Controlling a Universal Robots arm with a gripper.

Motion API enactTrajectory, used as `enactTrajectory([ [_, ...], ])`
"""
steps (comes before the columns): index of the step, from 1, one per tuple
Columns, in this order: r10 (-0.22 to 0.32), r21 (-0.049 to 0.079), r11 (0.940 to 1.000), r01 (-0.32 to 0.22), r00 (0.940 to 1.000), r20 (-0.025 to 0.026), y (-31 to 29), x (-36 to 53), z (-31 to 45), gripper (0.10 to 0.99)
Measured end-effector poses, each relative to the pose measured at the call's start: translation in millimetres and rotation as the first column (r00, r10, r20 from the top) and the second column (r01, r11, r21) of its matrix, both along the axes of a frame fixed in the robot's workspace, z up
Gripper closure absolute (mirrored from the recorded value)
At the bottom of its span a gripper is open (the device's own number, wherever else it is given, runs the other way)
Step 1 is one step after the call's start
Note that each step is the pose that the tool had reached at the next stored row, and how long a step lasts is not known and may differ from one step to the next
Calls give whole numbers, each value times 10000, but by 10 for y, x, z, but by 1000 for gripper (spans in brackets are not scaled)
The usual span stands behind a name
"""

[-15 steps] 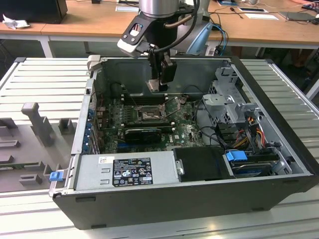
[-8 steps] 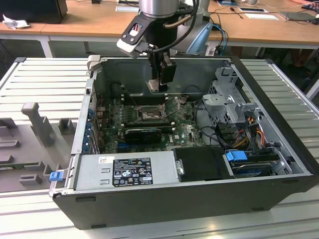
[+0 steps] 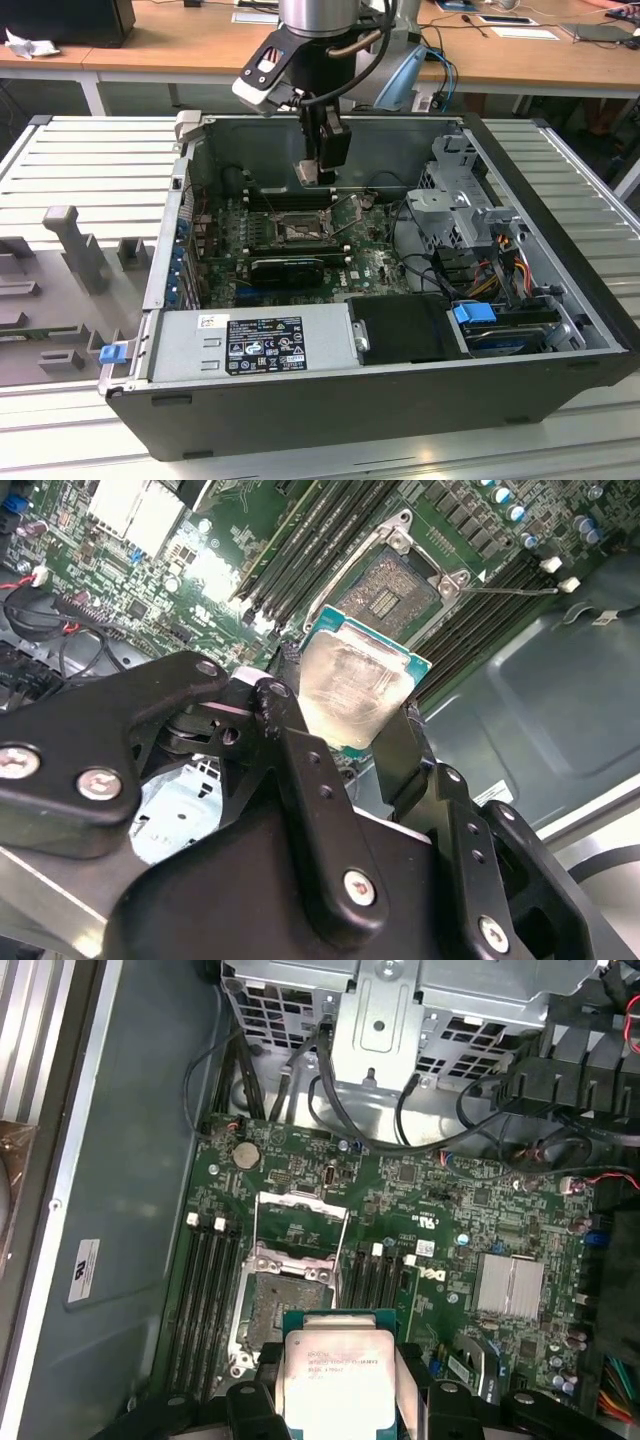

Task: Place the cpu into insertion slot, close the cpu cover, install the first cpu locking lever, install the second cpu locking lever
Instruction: 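Place the cpu into insertion slot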

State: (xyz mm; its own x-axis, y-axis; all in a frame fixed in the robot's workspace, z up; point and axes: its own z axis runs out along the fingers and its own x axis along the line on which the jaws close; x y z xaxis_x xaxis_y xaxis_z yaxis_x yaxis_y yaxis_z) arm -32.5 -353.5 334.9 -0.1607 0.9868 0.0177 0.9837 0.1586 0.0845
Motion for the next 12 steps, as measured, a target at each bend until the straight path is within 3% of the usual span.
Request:
enactTrajectory([
  [12, -777, 0, 9970, 777, 9970, 0, 0, 0, -8, 557],
])
